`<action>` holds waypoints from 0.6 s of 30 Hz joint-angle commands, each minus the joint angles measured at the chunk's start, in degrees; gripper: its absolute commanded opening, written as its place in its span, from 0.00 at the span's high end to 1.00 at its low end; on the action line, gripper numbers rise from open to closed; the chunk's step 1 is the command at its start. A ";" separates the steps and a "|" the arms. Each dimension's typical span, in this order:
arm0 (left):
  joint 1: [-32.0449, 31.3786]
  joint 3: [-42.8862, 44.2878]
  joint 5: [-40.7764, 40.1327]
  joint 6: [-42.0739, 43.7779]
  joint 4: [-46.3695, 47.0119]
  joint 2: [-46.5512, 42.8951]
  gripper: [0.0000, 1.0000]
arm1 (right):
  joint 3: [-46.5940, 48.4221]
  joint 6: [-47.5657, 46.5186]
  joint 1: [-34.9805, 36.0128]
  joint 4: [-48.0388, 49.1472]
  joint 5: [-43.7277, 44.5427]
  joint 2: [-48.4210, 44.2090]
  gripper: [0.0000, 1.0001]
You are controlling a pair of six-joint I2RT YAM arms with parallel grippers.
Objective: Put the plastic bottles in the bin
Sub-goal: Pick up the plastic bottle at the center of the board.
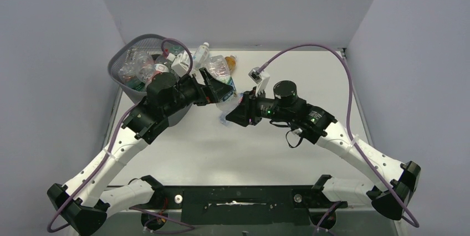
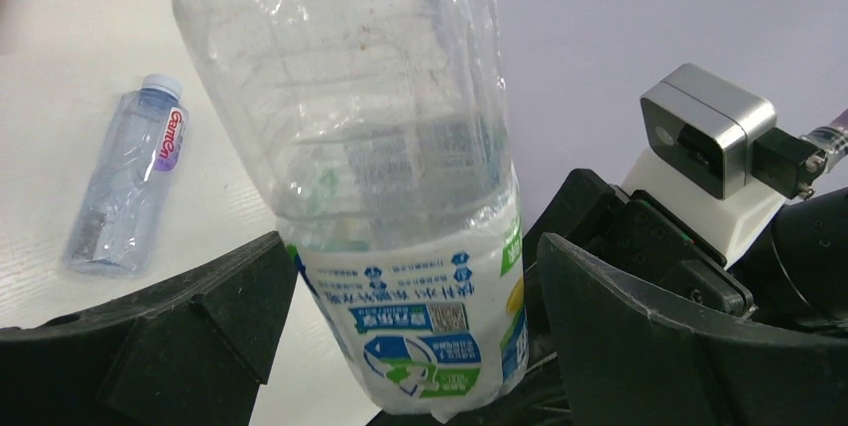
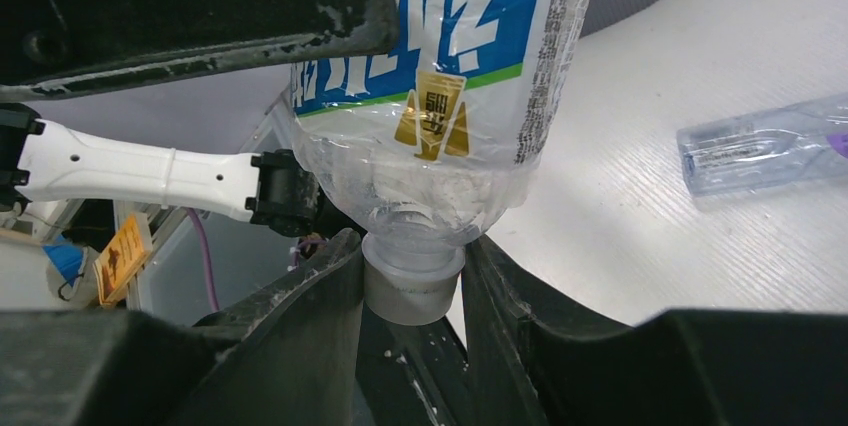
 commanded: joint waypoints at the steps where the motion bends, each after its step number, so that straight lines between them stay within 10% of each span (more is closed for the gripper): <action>1: -0.36 0.30 -0.62 -1.06 6.57 -0.31 0.09 | -0.11 1.51 1.60 6.58 -0.49 -0.84 0.78; 18: -0.55 -0.53 1.48 -4.09 9.46 -0.44 0.13 | -1.58 2.37 6.46 11.61 2.80 -0.97 0.78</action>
